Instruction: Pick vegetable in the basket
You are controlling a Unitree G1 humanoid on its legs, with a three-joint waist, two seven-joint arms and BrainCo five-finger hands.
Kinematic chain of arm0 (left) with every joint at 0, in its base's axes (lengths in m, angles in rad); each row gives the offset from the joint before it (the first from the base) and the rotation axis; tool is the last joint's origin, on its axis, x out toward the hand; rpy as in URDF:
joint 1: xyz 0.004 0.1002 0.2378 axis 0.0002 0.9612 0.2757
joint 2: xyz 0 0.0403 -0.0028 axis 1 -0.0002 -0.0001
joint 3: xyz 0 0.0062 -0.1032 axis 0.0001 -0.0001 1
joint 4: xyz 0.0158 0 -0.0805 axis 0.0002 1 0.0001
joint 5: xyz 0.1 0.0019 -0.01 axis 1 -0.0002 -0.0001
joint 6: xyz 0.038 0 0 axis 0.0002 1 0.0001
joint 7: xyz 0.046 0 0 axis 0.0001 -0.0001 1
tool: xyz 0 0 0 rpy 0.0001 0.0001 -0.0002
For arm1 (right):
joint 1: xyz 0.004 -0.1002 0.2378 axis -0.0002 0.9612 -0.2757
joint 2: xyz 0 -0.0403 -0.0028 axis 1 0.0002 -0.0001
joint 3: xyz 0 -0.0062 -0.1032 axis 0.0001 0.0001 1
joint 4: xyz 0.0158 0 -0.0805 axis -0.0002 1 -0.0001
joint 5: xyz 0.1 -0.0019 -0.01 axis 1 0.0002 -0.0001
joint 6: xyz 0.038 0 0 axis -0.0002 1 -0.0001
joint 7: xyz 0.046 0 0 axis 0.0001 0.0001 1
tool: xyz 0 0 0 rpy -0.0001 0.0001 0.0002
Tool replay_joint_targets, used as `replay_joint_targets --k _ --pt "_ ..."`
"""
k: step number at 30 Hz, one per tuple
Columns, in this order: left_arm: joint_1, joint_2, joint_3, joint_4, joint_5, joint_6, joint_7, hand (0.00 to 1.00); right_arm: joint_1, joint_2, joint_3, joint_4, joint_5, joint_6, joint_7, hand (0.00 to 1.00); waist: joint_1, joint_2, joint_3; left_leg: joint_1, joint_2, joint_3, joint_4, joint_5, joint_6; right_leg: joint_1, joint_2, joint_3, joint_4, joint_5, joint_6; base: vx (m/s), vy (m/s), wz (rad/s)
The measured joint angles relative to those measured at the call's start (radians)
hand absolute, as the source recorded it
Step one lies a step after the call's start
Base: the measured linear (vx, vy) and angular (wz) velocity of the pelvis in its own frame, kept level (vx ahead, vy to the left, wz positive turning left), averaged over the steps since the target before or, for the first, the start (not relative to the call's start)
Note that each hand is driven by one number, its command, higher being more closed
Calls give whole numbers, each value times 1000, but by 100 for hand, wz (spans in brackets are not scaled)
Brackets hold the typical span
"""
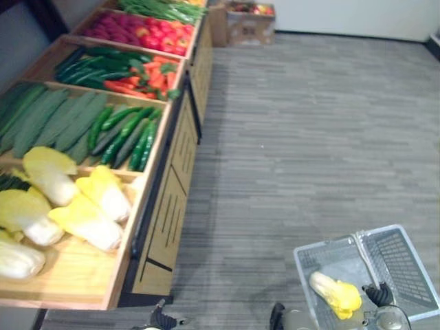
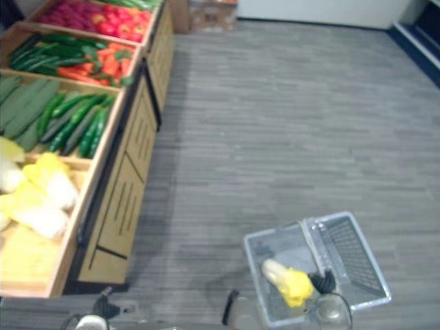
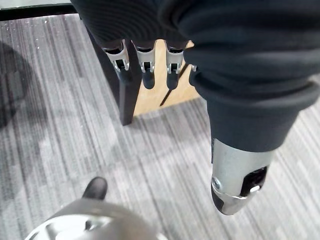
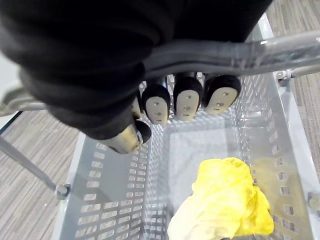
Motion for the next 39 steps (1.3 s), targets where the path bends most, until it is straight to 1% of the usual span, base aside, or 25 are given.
replay_joint_targets --k 3,5,6,8,9,11,14,15,17,18,19,21,22,24,26,27,28,29,31,32,33,35,37,38,39 --pt "-18 -30 -9 7 1 2 4 0 57 2 33 -43 -2 -1 2 100 -14 4 -1 16 60 -1 69 38 -9 60 54 10 -59 16 -23 -83 -210 -20" --pt "-17 -35 -7 5 1 6 8 0 88 4 40 -73 -2 -5 7 100 -15 1 6 -1 133 -48 211 42 -2 84 90 50 -73 2 -32 -119 -178 -52" --pt "-15 -33 -7 -2 -1 7 13 0 90 -5 40 -84 -1 -10 12 100 3 -8 14 -67 120 -238 288 24 13 83 94 89 -71 1 -36 -108 -104 -85" --pt "-11 -42 -9 -5 -2 6 15 0 76 -21 40 -81 -1 -11 16 100 12 -2 18 -107 21 -474 286 -28 -8 83 89 147 -74 -1 -40 -63 -59 -91" --pt "-5 -52 -11 -6 -4 6 22 0 71 -31 45 -79 -1 -11 16 100 25 13 19 -125 -52 -601 259 -57 -20 84 90 185 -88 0 -38 -26 -14 -87" --pt "12 -60 -22 -24 -5 1 40 0 70 -38 60 -79 0 -12 16 100 36 32 20 -153 -109 -680 188 -65 -22 83 91 205 -110 0 -38 -24 20 -85" --pt "15 -61 -28 -32 -6 -8 51 0 90 -48 58 -92 0 -14 17 100 36 57 20 -209 -119 -674 48 -43 -3 82 98 185 -131 10 -45 -6 117 -37" --pt "15 -65 -27 -32 -6 -7 51 0 106 -46 47 -107 0 -13 16 100 44 69 21 -211 -116 -679 15 -9 1 82 108 190 -133 10 -46 64 154 -30" --pt "16 -69 -24 -31 -6 -6 54 0 125 -44 48 -136 0 -13 15 100 60 87 15 -217 -125 -672 10 -3 4 83 103 193 -137 22 -27 153 189 -23" --pt "12 -69 -13 -32 -6 -7 59 0 124 -44 48 -140 0 -13 12 100 59 71 28 -211 -145 -673 17 -7 14 81 80 197 -134 30 -15 141 174 1" --pt "13 -74 -2 -31 -6 -6 60 0 124 -44 48 -141 0 -13 12 100 60 70 27 -211 -150 -675 22 -11 22 85 77 201 -135 31 -14 152 157 1" --pt "20 -91 21 -29 -5 -7 70 0 123 -45 57 -152 -2 -12 9 100 87 64 18 -196 -166 -656 32 -28 62 88 70 245 -138 31 -2 212 137 -26" --pt "23 -91 24 -29 -4 -7 71 0 118 -46 65 -154 -2 -12 9 100 91 62 16 -193 -171 -650 32 -30 68 87 65 254 -134 32 7 232 135 -36" --pt "24 -89 32 -18 -1 -5 71 0 103 -45 70 -154 -2 -20 10 100 87 55 12 -172 -196 -650 26 -45 83 74 42 261 -81 -7 25 241 143 -10" --pt "26 -85 31 8 3 -4 70 0 94 -45 64 -157 -2 -26 3 100 81 34 8 -122 -234 -642 -7 -70 104 -8 12 279 152 -86 61 255 163 0" --pt "28 -72 14 13 7 -3 70 0 79 -43 65 -157 -2 -27 -8 100 79 29 9 -89 -244 -634 -3 -97 115 -114 -2 296 417 -79 73 276 160 1" --pt "30 -57 1 12 8 -3 70 0 76 -39 67 -155 -1 -27 -9 100 76 18 14 -65 -251 -632 -1 -104 121 -141 -12 301 506 -61 75 253 125 13" --pt "39 -32 -20 12 9 1 69 0 73 -29 67 -154 -1 -26 -10 100 64 -12 26 -13 -262 -646 -2 -123 129 -178 -30 298 646 11 85 253 59 22" --pt "47 -13 -29 3 7 12 70 0 67 -16 67 -154 0 -26 -20 100 42 -1 29 44 -242 -670 -7 -132 142 -219 -28 286 779 146 105 327 30 39" --pt "50 -8 -28 -11 7 12 71 0 63 -9 68 -155 1 -30 -21 100 32 -4 33 58 -237 -680 -8 -135 147 -244 -32 275 819 112 77 278 -2 39" --pt "43 8 -23 -22 4 16 72 0 52 -2 68 -157 1 -35 -22 100 30 -22 38 70 -235 -689 -11 -136 150 -290 -35 259 845 48 49 273 -28 25" --pt "17 12 -14 -22 1 21 72 0 54 -5 57 -157 1 -44 -22 100 25 -12 47 95 -216 -733 -27 -139 154 -319 -15 224 757 -13 13 339 -77 31" --pt "-10 -9 2 -26 -1 20 73 0 64 4 48 -164 1 -44 -22 100 23 0 52 118 -195 -755 -39 -138 153 -294 14 221 494 -15 10 358 -119 49" --pt "-22 -11 17 -40 -1 19 74 0 84 19 30 -167 1 -44 -21 100 22 -3 51 128 -193 -774 -39 -142 135 -272 14 233 302 -1 19 418 -191 66" --pt "-24 -30 24 -56 -1 17 76 0 99 28 17 -173 1 -41 -22 100 22 -3 50 141 -188 -792 -39 -159 87 -254 9 245 134 28 30 439 -207 64"
